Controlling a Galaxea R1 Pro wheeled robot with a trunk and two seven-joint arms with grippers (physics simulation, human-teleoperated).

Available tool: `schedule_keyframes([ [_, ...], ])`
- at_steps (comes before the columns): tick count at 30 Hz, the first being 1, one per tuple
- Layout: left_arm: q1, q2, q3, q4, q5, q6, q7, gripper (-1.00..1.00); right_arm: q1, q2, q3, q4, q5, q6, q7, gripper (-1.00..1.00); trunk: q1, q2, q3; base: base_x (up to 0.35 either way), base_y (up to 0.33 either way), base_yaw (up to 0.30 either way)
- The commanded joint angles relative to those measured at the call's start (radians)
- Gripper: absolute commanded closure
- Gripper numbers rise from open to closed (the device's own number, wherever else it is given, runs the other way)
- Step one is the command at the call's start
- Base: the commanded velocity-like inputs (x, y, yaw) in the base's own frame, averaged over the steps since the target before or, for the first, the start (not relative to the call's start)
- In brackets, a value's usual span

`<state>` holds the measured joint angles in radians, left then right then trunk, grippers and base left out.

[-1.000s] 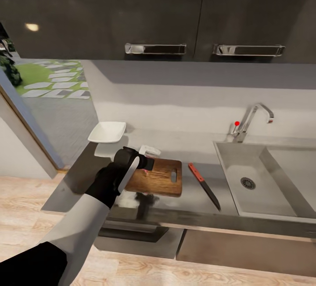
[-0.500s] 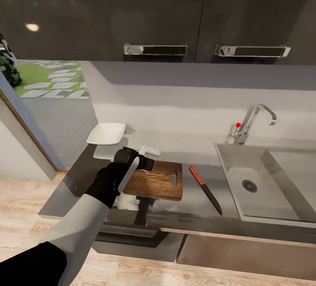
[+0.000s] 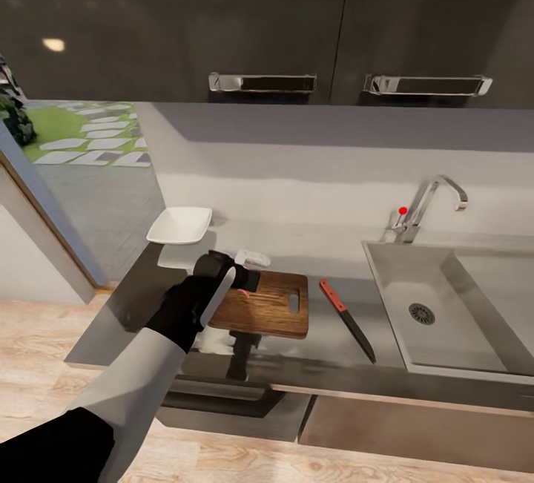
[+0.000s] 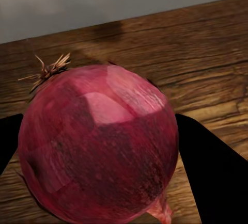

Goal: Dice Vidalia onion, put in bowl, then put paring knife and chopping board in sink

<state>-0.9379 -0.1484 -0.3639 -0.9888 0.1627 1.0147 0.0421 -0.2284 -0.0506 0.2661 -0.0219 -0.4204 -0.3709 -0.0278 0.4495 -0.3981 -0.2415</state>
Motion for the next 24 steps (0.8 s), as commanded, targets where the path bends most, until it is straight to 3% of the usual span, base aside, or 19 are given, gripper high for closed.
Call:
schedule_keyframes([
  [1,-0.001,0.0,-0.001,0.002,0.006,0.004,0.004,1.0,0.0,0.0,0.009,0.0,-0.006,-0.002,-0.003,-1.0,0.001,-0.002,-0.003,0.0,0.0,0.0],
  [24,-0.001,0.0,-0.009,0.037,0.006,0.002,0.004,1.0,-0.001,0.0,0.009,0.0,-0.006,-0.002,-0.003,-1.0,0.001,-0.002,-0.027,0.0,0.0,0.0],
])
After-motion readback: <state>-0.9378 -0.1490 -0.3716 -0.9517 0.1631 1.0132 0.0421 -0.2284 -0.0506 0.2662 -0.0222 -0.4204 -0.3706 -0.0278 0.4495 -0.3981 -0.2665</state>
